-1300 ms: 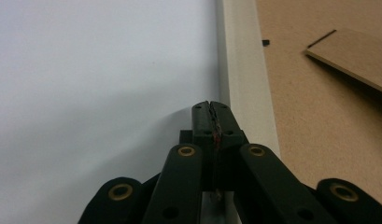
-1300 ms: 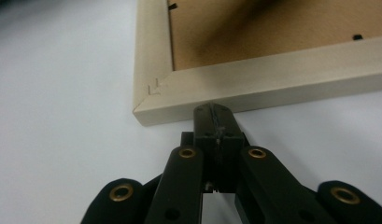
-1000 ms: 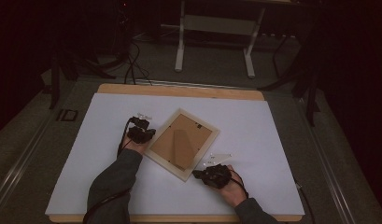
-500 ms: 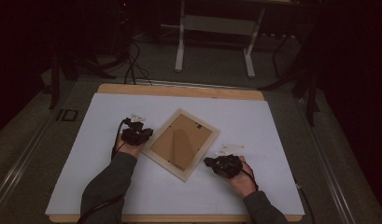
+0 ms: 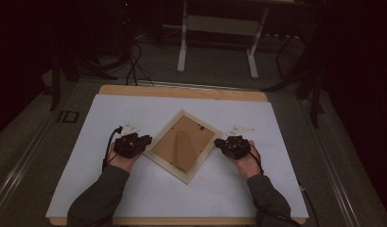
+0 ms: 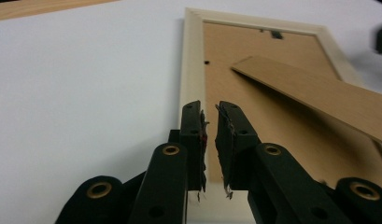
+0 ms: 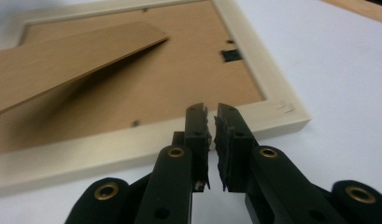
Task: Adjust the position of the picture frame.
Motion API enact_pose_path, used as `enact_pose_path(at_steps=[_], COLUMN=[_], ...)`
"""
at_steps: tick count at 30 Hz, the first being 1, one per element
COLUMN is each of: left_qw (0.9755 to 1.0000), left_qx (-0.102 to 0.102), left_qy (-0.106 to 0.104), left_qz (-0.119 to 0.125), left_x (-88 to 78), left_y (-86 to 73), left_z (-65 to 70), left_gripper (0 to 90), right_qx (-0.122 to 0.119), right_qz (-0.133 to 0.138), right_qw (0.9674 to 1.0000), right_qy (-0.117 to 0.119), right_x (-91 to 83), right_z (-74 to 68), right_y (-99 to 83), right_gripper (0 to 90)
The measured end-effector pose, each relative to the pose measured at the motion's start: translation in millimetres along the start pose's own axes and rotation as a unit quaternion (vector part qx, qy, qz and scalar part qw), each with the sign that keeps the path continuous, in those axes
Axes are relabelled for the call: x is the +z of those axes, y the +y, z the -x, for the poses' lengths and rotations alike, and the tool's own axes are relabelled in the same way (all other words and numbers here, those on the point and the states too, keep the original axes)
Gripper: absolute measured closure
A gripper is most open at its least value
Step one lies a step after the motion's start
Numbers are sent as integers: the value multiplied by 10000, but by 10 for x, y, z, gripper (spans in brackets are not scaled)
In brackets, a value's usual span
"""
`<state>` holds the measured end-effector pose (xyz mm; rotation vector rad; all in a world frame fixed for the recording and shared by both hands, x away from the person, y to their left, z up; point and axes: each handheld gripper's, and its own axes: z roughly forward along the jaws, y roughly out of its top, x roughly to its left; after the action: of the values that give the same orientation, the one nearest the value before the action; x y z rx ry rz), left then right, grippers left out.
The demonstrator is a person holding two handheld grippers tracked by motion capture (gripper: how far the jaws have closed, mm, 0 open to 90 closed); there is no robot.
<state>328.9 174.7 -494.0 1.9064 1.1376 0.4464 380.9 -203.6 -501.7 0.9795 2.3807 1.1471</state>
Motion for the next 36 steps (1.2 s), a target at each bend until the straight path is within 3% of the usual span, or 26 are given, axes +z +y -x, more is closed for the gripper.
enact_pose_path(at_steps=[8,14,20,26,33,36], left_qw=[9999,9995,9989,9983,9980,9979], left_qx=[-52,-110,20,55,119,141], left_qy=[-62,-134,-163,-177,-224,-224], left_qz=[-90,-272,-435,-546,-585,-592], left_x=[-156,-125,-69,-28,15,30], left_y=[-334,-521,-578,-615,-605,-594], left_z=[97,151,220,251,301,314], left_gripper=[816,817,847,900,900,900], right_qx=[68,289,460,668,645,777], right_qz=[-21,-118,-242,-216,-414,-371], right_qw=[9998,9991,9978,9964,9963,9958], right_qy=[-175,-302,-408,-482,-384,-295], right_x=[167,330,491,535,574,581], right_z=[157,268,316,388,438,472], right_y=[163,213,207,245,252,231], right_gripper=[806,761,695,654,602,606])
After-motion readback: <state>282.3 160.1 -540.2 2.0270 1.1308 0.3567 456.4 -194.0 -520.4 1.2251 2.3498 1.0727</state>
